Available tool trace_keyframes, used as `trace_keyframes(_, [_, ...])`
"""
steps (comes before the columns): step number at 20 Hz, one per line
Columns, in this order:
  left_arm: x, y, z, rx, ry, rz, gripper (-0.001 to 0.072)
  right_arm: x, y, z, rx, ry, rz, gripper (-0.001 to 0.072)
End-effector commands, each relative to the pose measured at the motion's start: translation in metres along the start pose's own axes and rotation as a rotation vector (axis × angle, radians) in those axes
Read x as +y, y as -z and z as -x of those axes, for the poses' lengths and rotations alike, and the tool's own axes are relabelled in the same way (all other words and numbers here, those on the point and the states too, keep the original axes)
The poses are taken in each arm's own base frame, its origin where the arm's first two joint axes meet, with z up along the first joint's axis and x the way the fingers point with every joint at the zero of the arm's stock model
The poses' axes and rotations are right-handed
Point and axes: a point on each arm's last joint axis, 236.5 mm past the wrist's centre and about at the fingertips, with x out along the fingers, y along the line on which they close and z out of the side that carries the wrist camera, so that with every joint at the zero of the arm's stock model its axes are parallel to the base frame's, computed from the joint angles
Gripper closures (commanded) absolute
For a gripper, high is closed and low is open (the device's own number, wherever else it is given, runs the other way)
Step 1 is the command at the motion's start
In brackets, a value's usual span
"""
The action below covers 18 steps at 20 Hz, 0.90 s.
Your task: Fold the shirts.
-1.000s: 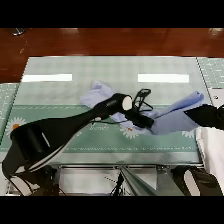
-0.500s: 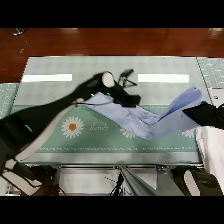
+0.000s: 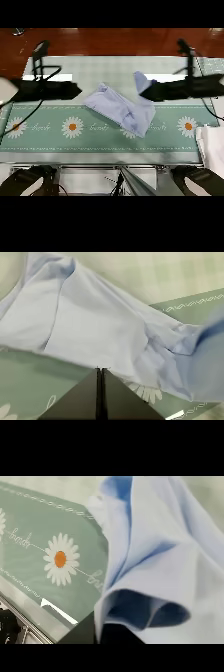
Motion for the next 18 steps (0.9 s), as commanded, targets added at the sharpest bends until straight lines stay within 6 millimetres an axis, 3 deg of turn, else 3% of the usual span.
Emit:
trace_keyframes(1, [0.015, 0.047, 0.038, -0.098, -0.004, 0.067, 0.0691, 0.026, -0.020, -0.098, 0.094, -0.041, 0.082, 0.0691])
trace_keyframes(4, [0.020, 0.070, 0.044, -0.115, 0.004, 0.087, 0.0691, 0.026, -0.031, -0.162, 0.147, -0.047, 0.092, 0.0691])
trace_keyframes(7, [0.020, 0.073, 0.042, -0.105, 0.007, 0.094, 0.0691, 0.019, -0.040, -0.194, 0.176, -0.054, 0.058, 0.0691])
trace_keyframes(11, [0.023, 0.073, 0.038, -0.095, 0.001, 0.100, 0.0691, 0.011, -0.048, -0.213, 0.173, -0.049, 0.032, 0.0691])
trace_keyframes(17, [0.027, 0.075, 0.031, -0.074, -0.009, 0.112, 0.0691, 0.001, -0.071, -0.217, 0.081, -0.027, -0.040, 0.0690])
trace_keyframes(18, [0.028, 0.075, 0.030, -0.069, -0.011, 0.114, 0.0691, 0.001, -0.071, -0.217, 0.083, -0.034, -0.053, 0.0663])
